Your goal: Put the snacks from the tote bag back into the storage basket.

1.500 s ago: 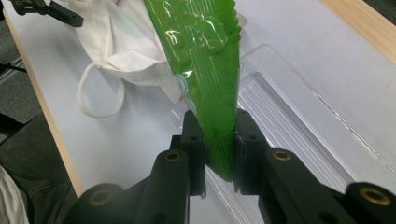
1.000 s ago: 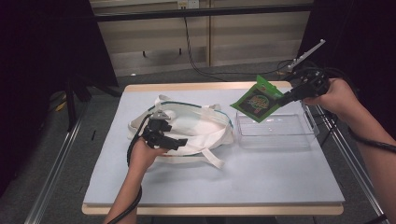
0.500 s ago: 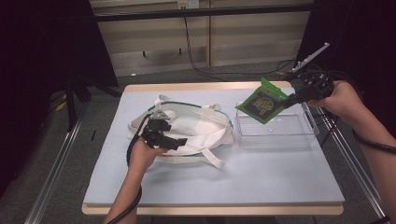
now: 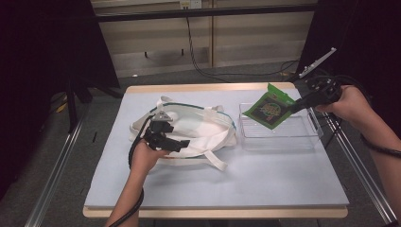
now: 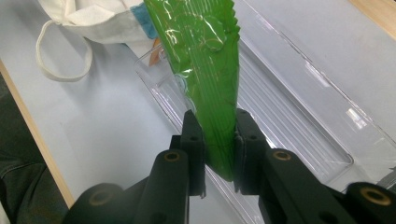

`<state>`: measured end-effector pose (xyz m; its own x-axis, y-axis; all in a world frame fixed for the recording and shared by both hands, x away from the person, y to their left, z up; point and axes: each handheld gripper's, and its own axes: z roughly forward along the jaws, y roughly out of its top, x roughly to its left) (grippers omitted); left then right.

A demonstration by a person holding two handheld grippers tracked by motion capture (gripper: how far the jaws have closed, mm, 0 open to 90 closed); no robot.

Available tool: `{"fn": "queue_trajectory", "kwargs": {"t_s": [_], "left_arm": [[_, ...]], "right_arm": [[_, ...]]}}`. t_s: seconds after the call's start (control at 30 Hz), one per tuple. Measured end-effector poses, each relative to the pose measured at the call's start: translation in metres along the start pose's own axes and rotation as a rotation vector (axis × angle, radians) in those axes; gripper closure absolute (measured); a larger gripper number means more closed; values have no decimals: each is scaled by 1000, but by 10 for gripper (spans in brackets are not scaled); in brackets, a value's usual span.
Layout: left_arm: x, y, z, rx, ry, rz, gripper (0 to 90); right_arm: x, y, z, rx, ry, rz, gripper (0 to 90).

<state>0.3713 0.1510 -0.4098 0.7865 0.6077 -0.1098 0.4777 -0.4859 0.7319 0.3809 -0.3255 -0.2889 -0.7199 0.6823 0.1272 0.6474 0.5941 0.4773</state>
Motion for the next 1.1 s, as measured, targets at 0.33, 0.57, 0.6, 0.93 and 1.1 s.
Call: {"fn": "queue_trajectory", "kwargs": {"t_s": [0.33,0.57,0.6,0.93,1.1], "left_arm": [[0,0,0,-2,4,2,107],[-2,0,3,3,-3,-3,106],[-1,0,3,4,-3,0,107],[-1,0,3,10,0,6,107],[-1,0,3,-10,-2,-5,109]], "right_arm": [[-1,-5,1,11,-12,-2,775],[-3,-9,3,20,-20,-12,775],[-4,-9,4,20,-25,-11,775],[-4,-14,8,33,-35,-32,774],[-2,-14,12,47,-34,-41,773]]}}
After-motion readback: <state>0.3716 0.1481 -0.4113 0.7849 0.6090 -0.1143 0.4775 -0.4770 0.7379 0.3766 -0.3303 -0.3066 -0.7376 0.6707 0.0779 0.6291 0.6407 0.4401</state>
